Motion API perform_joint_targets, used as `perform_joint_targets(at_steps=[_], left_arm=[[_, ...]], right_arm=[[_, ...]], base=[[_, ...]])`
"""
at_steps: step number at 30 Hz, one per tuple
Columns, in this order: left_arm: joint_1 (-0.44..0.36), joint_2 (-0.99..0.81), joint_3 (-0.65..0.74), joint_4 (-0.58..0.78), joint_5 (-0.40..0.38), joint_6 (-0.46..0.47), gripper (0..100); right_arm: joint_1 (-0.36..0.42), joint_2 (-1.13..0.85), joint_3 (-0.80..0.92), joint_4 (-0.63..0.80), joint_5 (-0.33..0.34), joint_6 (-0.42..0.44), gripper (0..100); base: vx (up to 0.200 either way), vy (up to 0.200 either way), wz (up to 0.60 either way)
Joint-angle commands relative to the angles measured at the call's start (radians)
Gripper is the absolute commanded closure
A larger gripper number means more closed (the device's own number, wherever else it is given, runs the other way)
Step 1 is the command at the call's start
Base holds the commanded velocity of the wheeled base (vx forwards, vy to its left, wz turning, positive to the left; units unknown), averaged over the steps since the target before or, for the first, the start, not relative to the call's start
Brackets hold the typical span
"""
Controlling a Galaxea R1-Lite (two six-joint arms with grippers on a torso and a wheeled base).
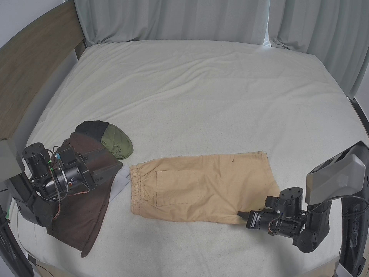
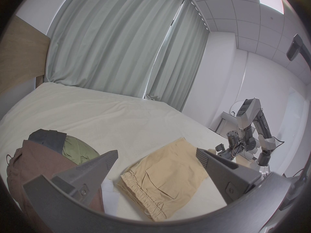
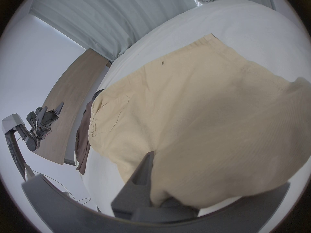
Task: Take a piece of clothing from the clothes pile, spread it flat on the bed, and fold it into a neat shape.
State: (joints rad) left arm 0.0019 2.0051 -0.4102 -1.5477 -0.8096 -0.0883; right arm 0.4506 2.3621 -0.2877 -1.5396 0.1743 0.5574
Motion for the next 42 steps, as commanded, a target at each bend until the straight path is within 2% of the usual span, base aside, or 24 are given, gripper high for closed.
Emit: perform_joint_targets(at_steps=[1,5,6,13,21,27,30,34,38,42], left_arm=[[-0.003,0.003,-0.002,0.000,0.000,-0.007,0],[-0.003,0.003,-0.005,-0.002,0.000,-0.033,0],[-0.003,0.003,-0.004,0.000,0.000,-0.033,0],[-0.005,0.001,-0.007,0.000,0.000,-0.037,0],[-0.003,0.001,-0.022,-0.002,0.001,-0.042,0],[0.000,0.001,-0.019,-0.002,0.000,-0.041,0],[0.000,0.001,-0.019,0.000,-0.003,-0.041,0],[-0.002,0.000,-0.015,0.000,-0.007,-0.041,0],[-0.003,0.001,-0.015,0.000,-0.007,-0.041,0],[-0.003,0.001,-0.012,0.000,-0.007,-0.041,0]], right_arm=[[0.002,0.020,0.004,0.001,0.001,0.001,100],[0.002,0.025,-0.002,0.001,-0.015,0.002,100],[0.002,0.025,-0.005,0.001,-0.019,0.004,0],[0.031,0.019,0.044,0.003,-0.021,0.001,0],[0.163,-0.003,0.148,0.001,-0.016,0.001,0],[0.230,-0.112,0.174,0.003,-0.007,0.002,0],[0.253,-0.173,0.183,0.003,0.028,0.002,0],[0.252,-0.247,0.171,0.001,0.042,0.001,0],[0.238,-0.299,0.159,0.001,0.087,0.001,0],[0.204,-0.383,0.137,0.001,0.180,0.001,0]], base=[[0.000,0.000,0.00],[0.000,0.000,0.00],[0.000,0.000,0.00],[0.000,0.000,0.00],[0.000,0.000,0.00],[0.000,0.000,0.00],[0.000,0.000,0.00],[0.000,0.000,0.00],[0.000,0.000,0.00],[0.000,0.000,0.00]])
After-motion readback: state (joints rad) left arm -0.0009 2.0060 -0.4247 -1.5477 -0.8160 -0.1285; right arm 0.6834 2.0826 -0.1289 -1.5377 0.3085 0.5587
